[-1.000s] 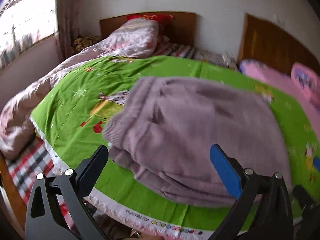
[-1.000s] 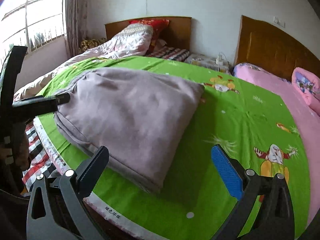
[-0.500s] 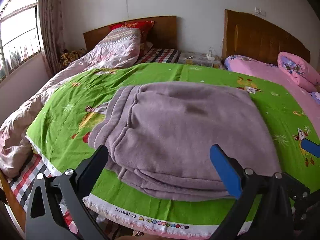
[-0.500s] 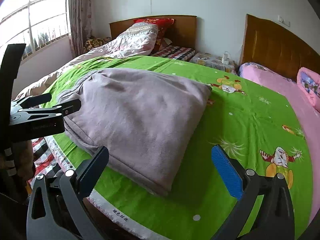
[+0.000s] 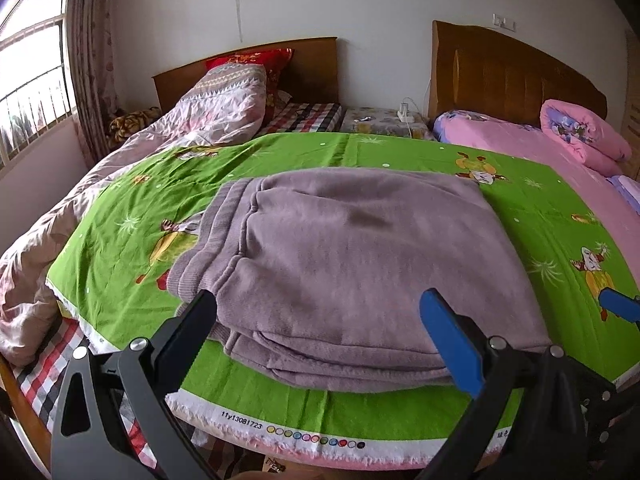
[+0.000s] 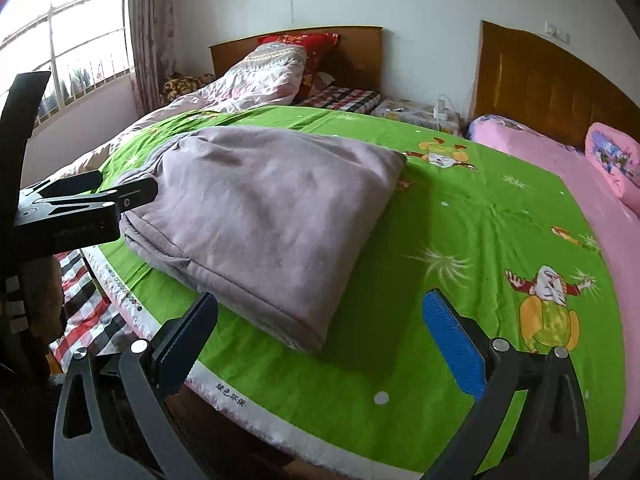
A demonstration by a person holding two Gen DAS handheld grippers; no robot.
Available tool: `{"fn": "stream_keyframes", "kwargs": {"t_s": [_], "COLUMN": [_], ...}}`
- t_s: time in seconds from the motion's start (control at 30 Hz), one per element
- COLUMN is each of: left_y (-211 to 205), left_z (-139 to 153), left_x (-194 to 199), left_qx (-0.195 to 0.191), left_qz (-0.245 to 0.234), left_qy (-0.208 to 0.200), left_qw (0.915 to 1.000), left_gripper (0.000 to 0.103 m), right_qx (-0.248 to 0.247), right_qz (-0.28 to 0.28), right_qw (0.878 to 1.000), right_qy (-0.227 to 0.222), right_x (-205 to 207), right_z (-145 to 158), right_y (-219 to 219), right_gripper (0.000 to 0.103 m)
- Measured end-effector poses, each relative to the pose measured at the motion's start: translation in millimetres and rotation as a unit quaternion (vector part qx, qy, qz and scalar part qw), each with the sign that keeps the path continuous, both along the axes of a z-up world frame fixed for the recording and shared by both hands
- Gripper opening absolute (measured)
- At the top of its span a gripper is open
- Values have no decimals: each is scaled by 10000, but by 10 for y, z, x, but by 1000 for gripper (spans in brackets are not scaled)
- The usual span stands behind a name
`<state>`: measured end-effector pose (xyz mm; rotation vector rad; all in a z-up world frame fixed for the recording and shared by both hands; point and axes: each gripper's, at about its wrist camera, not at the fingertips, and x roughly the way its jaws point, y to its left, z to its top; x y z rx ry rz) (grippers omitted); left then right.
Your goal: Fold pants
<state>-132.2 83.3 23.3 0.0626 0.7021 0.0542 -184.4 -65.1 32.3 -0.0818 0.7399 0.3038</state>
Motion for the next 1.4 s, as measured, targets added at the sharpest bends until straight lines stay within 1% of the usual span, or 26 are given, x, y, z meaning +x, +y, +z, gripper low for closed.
{"fn": "stream_keyframes", "kwargs": {"t_s": [0.47,1.4], "left_y": [-101,-107], "left_z": [0,-33], "left_x": [-22,-21], "left_qx": [75,128], "left_qz": [-154,-162], "left_qy": [12,14], "left_qw": [9999,9998], "left_gripper": [102,102], "right_qx": [51,50], "right_qz": [-140,-113], "right_qw": [9999,9999], "right_qy": [11,39], "right_x": [-68,-57], "right_z": [-13,-43], "right_y": [-102,-100], "right_gripper": [99,99]}}
